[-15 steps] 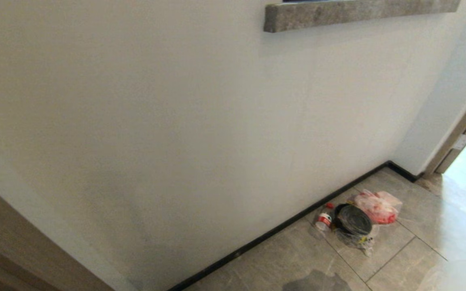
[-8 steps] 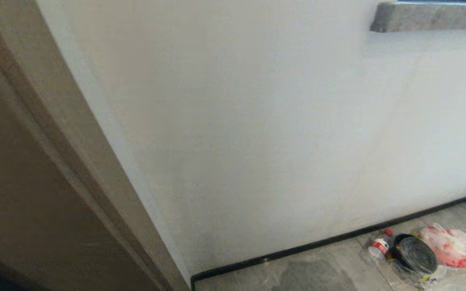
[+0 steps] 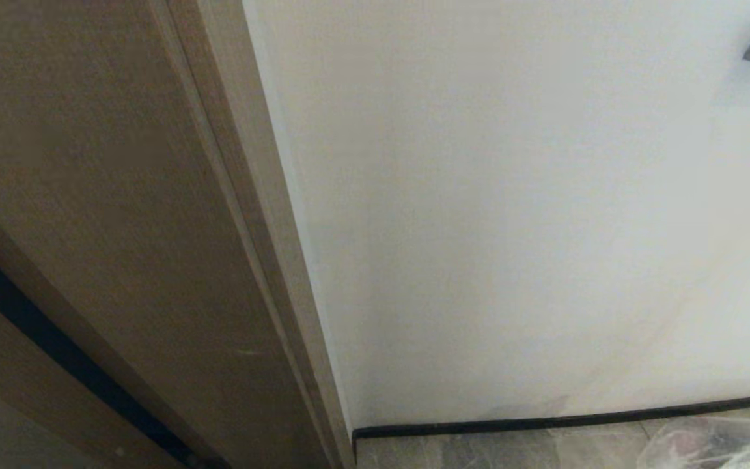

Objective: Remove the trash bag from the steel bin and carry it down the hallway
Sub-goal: Put the trash bag at the door

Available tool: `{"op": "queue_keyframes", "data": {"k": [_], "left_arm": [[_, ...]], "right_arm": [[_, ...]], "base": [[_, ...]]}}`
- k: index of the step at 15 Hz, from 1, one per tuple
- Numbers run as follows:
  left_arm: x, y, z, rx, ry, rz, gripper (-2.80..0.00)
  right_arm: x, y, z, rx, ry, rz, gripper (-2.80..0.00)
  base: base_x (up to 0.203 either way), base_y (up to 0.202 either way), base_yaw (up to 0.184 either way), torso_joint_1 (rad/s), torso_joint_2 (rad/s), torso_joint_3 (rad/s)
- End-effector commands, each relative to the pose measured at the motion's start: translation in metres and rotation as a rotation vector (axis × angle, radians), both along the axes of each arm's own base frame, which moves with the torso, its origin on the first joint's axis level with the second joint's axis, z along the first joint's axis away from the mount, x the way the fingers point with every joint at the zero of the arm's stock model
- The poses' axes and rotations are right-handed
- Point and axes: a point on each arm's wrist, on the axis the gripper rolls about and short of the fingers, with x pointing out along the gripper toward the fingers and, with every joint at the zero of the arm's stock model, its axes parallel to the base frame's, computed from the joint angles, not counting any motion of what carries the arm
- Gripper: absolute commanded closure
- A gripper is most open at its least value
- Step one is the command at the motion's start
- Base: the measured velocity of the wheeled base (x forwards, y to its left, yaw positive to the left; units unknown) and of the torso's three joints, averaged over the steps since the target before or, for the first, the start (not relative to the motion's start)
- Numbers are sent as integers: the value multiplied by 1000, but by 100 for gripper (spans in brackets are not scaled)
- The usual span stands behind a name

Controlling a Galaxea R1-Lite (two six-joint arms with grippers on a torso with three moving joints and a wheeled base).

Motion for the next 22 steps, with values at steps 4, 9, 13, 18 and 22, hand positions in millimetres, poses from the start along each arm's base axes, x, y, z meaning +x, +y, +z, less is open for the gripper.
{"op": "queue_keyframes", "data": {"k": [4, 9, 13, 18, 22], "left_arm": [[0, 0, 0, 0, 0, 1, 0], [0, 0, 0, -3, -3, 1, 0], [0, 0, 0, -3, -3, 1, 0], [0, 0, 0, -4, -4, 1, 0], [0, 0, 0, -4, -5, 1, 0]], "right_arm": [[0, 0, 0, 0, 0, 1, 0], [0, 0, 0, 5, 1, -1, 0], [0, 0, 0, 0, 0, 0, 0], [0, 0, 0, -6, 3, 4, 0], [0, 0, 0, -14, 0, 4, 0]], "base": [[0, 0, 0, 0, 0, 0], [0, 0, 0, 1, 2, -17], [0, 0, 0, 4, 5, -165], [0, 0, 0, -1, 0, -199], [0, 0, 0, 2, 3, -197]]}}
